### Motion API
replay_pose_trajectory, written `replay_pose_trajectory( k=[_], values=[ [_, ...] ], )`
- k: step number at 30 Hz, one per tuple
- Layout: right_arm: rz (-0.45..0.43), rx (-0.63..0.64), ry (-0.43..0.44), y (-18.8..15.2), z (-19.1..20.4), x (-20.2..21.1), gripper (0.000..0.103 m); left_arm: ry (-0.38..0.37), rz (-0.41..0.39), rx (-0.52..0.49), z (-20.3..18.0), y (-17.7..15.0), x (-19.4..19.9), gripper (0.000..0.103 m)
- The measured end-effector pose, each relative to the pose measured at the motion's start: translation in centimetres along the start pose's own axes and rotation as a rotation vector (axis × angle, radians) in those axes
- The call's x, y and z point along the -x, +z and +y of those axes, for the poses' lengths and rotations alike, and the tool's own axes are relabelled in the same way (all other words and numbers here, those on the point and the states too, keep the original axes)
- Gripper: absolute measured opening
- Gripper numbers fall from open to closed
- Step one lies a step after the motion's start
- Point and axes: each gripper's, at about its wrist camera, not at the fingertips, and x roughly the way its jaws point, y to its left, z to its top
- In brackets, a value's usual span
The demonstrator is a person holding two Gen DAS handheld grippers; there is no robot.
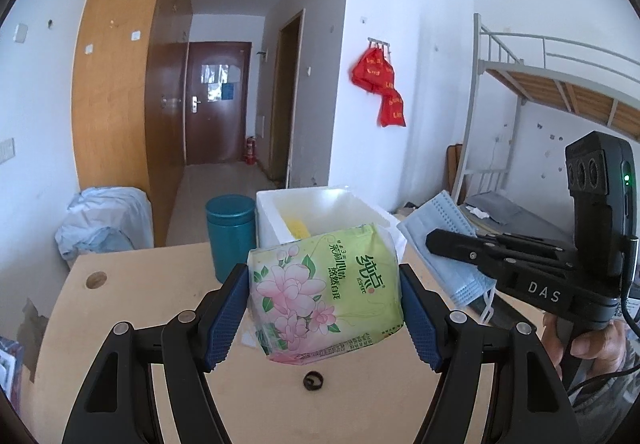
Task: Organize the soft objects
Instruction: 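Carry the tissue pack and mask over the white foam box with both grippers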
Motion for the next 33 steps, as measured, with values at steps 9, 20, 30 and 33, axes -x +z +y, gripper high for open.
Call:
replay_pose_trajectory(
  k=[9,20,30,33],
  values=[
    [-0.007,0.0,-0.015,1.6,-1.2,-2.2,0.007,-0.001,0.01,0.011,0.9,1.4,-3.4,0.073],
    [0.008,-0.001,-0.024,3.9,-2.7,-4.8,0.007,-0.013,0.003,0.002,1.9,4.0,-6.8,0.073],
    [0.002,-0.027,-0.053,5.3,-4.5,-6.7,0.007,-0.049,-0.011,-0.01,1.9,5.8,-11.0,0.073],
    [0.005,-0.03,-0.063,5.6,-4.8,-7.1,0.007,-0.046,-0.008,-0.023,1.7,5.9,-12.4,0.073]
  ],
)
